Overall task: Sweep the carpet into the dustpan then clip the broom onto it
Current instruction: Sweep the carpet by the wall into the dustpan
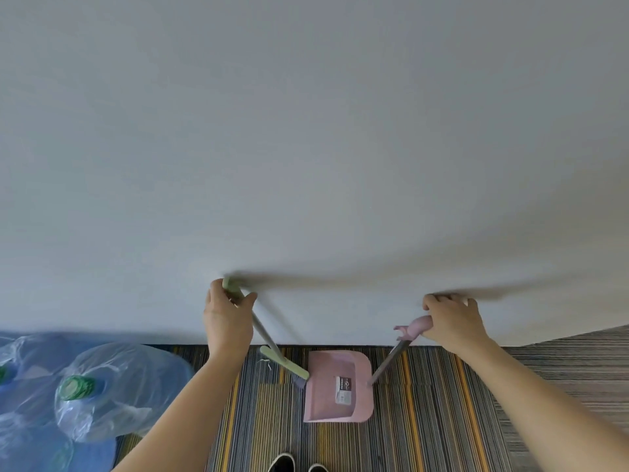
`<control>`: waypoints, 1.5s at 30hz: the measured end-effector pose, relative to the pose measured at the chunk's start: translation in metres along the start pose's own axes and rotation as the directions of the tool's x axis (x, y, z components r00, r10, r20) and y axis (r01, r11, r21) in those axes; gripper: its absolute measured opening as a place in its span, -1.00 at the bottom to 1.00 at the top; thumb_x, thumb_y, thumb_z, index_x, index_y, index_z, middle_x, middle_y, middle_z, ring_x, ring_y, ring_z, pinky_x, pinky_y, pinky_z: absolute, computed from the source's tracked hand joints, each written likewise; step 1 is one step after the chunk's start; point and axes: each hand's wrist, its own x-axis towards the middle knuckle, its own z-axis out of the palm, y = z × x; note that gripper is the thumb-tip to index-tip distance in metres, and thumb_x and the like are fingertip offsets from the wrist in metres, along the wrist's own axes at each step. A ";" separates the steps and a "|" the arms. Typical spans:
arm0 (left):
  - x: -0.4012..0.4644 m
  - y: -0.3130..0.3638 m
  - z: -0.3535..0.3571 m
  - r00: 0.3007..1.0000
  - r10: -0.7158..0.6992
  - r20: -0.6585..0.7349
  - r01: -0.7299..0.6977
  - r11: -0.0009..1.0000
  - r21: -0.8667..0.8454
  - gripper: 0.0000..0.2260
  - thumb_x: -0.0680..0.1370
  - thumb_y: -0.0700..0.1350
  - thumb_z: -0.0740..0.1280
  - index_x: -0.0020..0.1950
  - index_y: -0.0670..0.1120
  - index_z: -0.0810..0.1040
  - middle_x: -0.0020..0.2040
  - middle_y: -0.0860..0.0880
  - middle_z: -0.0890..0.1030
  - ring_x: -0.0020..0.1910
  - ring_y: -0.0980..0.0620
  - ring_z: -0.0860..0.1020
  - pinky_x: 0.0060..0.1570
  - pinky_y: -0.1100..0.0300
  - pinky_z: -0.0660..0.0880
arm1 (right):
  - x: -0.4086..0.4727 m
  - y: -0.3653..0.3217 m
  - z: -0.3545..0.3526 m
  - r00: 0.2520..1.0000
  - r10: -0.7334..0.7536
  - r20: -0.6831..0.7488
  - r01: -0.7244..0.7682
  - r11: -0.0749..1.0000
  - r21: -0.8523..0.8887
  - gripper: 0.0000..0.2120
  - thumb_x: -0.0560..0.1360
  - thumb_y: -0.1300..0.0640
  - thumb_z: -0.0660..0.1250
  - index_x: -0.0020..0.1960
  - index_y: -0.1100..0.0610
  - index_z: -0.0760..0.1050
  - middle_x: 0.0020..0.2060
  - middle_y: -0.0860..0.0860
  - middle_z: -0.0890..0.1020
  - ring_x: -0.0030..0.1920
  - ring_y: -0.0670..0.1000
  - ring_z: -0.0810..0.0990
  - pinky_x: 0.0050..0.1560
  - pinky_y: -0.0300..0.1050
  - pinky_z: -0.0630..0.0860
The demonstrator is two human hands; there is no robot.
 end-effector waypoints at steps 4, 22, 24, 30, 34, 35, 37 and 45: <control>-0.007 -0.012 0.000 1.000 0.005 0.023 -0.005 1.000 -0.003 -0.74 0.51 -0.15 0.41 0.12 -0.01 0.39 0.10 0.01 0.47 0.04 -0.05 0.54 -0.08 0.07 0.45 | -0.024 0.001 0.012 0.974 0.155 -0.168 -0.153 0.988 0.026 -0.29 0.35 -0.32 0.36 0.40 -0.03 0.32 0.36 0.00 0.44 0.39 0.14 0.32 0.32 0.29 0.28; 0.003 -0.016 -0.010 0.994 -0.111 0.006 0.111 0.993 0.032 -0.81 0.57 -0.10 0.30 0.17 -0.09 0.47 0.12 -0.03 0.59 0.17 -0.07 0.52 0.01 0.10 0.39 | -0.119 -0.062 0.078 0.749 0.482 0.455 -0.227 -0.458 0.859 -0.61 0.58 0.10 0.26 0.38 0.13 0.34 0.35 0.14 0.48 0.36 0.15 0.43 0.30 0.31 0.34; 0.008 -0.015 -0.010 0.993 -0.115 0.000 0.114 0.992 0.056 -0.92 0.59 -0.08 0.26 0.03 -0.07 0.47 -0.07 0.03 0.59 -0.03 -0.07 0.53 -0.18 0.16 0.39 | -0.112 -0.069 0.067 0.777 0.457 0.433 -0.299 -0.338 0.893 -0.67 0.57 -0.07 0.31 0.07 0.21 0.49 0.21 0.30 0.56 0.27 0.31 0.52 0.26 0.39 0.40; 0.016 -0.014 -0.014 0.998 -0.063 -0.003 0.063 0.986 0.152 -0.88 0.62 -0.08 0.20 -0.07 -0.08 0.47 -0.25 0.04 0.52 -0.33 0.08 0.46 -0.46 0.18 0.28 | -0.064 -0.047 0.035 0.833 0.463 0.304 -0.359 0.034 0.933 -0.63 0.54 0.05 0.26 0.05 0.40 0.51 -0.09 0.30 0.65 -0.03 0.33 0.64 0.08 0.33 0.58; 0.013 -0.015 -0.013 0.998 -0.052 0.028 0.047 0.989 0.141 -0.87 0.61 -0.06 0.20 -0.07 -0.06 0.48 -0.21 -0.01 0.57 -0.30 0.03 0.50 -0.44 0.16 0.32 | -0.058 -0.035 0.042 0.861 0.436 0.260 -0.385 0.228 0.894 -0.72 0.54 0.09 0.23 0.07 0.30 0.47 -0.26 0.14 0.56 -0.31 0.12 0.52 -0.27 0.05 0.53; 0.013 -0.015 -0.013 0.998 -0.052 0.036 0.047 0.990 0.137 -0.87 0.61 -0.06 0.21 -0.07 -0.06 0.48 -0.21 -0.02 0.57 -0.29 0.02 0.51 -0.43 0.14 0.33 | -0.058 -0.034 0.044 0.871 0.419 0.257 -0.382 0.249 0.890 -0.72 0.54 0.07 0.24 0.08 0.28 0.46 -0.27 0.13 0.55 -0.32 0.10 0.52 -0.29 -0.02 0.48; 0.014 -0.014 -0.012 0.998 -0.054 0.045 0.048 0.990 0.130 -0.88 0.60 -0.06 0.22 -0.06 -0.07 0.48 -0.18 -0.04 0.59 -0.27 -0.03 0.52 -0.38 0.10 0.37 | -0.056 -0.033 0.045 0.892 0.380 0.244 -0.363 0.281 0.888 -0.71 0.54 0.00 0.29 0.09 0.22 0.41 -0.27 0.07 0.53 -0.28 0.06 0.58 -0.37 -0.11 0.40; 0.009 -0.017 -0.011 0.995 -0.084 0.054 0.079 0.993 0.092 -0.86 0.57 -0.03 0.30 0.06 -0.02 0.40 0.12 -0.08 0.61 0.13 -0.12 0.56 -0.04 0.00 0.47 | -0.069 -0.028 0.057 0.900 0.401 0.171 -0.290 0.258 0.921 -0.43 0.41 -0.17 0.43 0.15 0.27 0.45 -0.20 0.07 0.61 -0.23 0.02 0.59 -0.30 -0.11 0.40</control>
